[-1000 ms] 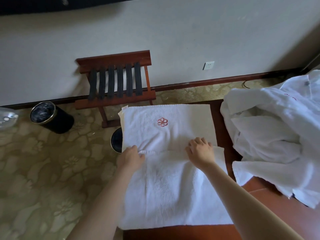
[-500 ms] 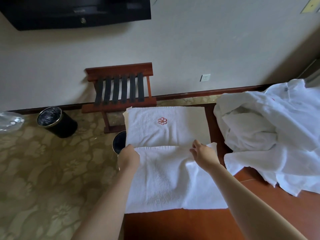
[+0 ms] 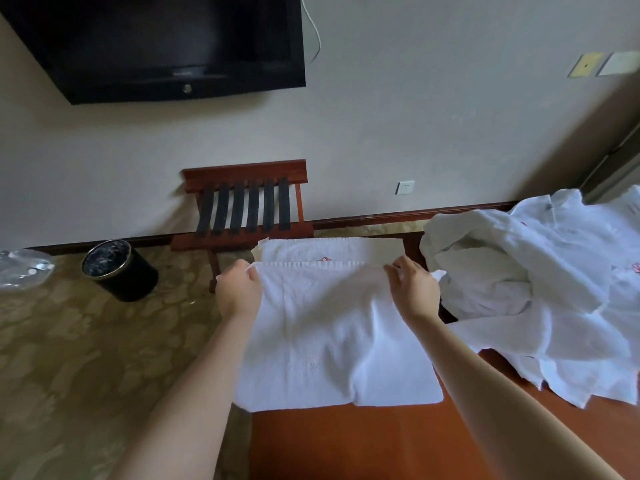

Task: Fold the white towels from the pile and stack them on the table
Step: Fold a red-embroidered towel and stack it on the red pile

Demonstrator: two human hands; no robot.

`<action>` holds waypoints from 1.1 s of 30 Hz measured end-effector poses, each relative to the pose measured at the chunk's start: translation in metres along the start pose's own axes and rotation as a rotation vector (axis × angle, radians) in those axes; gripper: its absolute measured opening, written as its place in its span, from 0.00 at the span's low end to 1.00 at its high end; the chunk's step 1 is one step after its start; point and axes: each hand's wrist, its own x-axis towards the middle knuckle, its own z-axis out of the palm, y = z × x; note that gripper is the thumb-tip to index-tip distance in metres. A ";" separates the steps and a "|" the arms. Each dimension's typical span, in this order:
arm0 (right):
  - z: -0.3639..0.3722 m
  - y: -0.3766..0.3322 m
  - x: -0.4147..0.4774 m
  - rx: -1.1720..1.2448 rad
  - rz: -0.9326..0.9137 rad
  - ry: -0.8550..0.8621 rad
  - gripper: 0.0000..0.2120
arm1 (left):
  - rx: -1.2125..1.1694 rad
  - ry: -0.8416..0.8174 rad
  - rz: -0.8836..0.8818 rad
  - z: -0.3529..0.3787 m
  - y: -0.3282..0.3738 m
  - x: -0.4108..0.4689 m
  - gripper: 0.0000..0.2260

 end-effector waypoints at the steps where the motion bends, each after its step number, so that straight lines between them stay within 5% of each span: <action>1: 0.000 -0.003 0.008 -0.007 -0.006 0.005 0.12 | -0.003 0.007 0.013 -0.001 0.003 0.008 0.10; 21: 0.112 0.031 0.153 -0.262 0.054 -0.209 0.11 | 0.307 -0.231 0.025 0.116 0.007 0.151 0.08; 27: 0.159 0.062 0.157 -0.341 0.112 -0.354 0.09 | 0.328 -0.362 -0.017 0.159 -0.009 0.163 0.14; 33: 0.167 0.069 0.147 -0.299 0.108 -0.209 0.09 | 0.298 -0.320 0.010 0.165 -0.015 0.161 0.16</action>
